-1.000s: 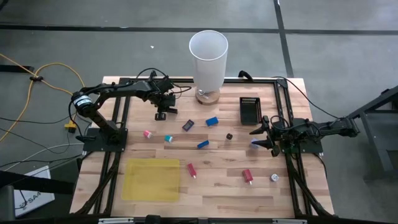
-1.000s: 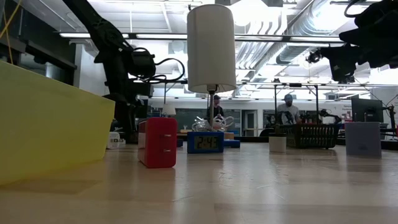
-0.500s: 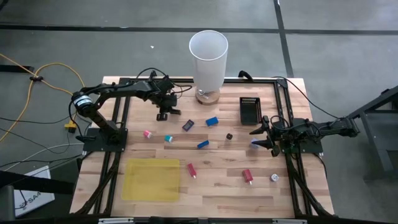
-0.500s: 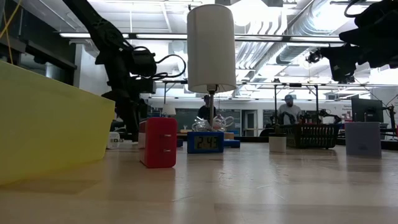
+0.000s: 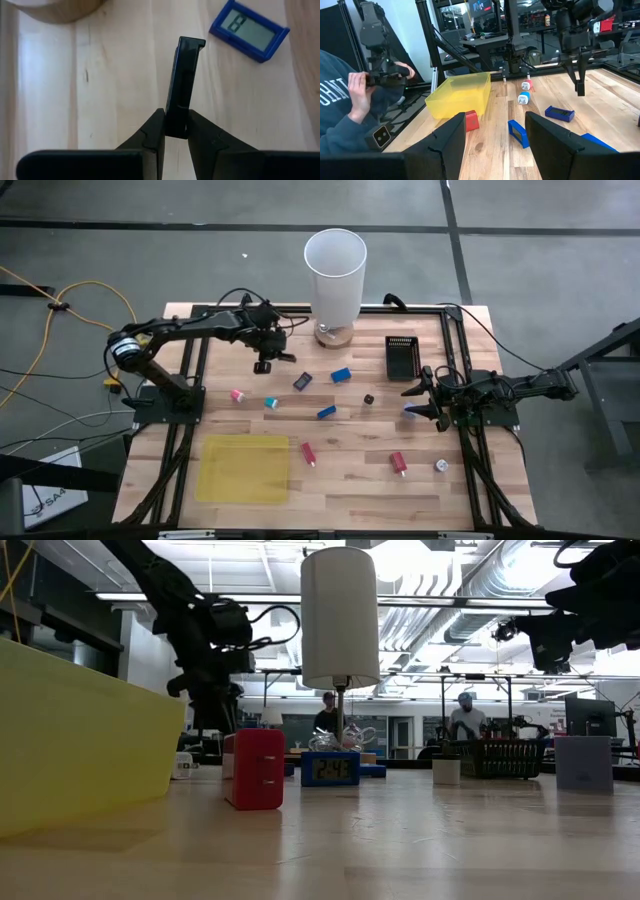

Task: Pick & Place Office items
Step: Put the black digital clock into the black bin

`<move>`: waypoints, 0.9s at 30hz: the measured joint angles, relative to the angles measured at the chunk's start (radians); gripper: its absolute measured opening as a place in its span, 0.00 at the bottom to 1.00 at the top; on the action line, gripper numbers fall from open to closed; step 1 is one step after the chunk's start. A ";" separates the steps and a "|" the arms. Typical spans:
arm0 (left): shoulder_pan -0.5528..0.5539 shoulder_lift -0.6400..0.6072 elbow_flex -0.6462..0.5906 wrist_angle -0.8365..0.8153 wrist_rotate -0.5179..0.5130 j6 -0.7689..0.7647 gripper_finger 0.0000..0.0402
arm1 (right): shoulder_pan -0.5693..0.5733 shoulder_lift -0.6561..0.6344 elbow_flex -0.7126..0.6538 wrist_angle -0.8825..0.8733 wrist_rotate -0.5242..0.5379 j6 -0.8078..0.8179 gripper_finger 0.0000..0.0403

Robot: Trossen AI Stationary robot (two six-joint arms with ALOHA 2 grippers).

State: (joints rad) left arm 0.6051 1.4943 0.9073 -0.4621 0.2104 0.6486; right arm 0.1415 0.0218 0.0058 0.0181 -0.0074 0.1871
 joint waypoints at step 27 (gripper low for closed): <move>-0.029 -0.250 0.000 0.050 0.061 -0.120 0.14 | 0.000 0.000 0.000 0.000 0.000 0.000 0.47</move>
State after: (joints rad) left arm 0.5762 1.2442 0.9073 -0.4120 0.2714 0.5286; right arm 0.1415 0.0219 0.0059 0.0181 -0.0071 0.1869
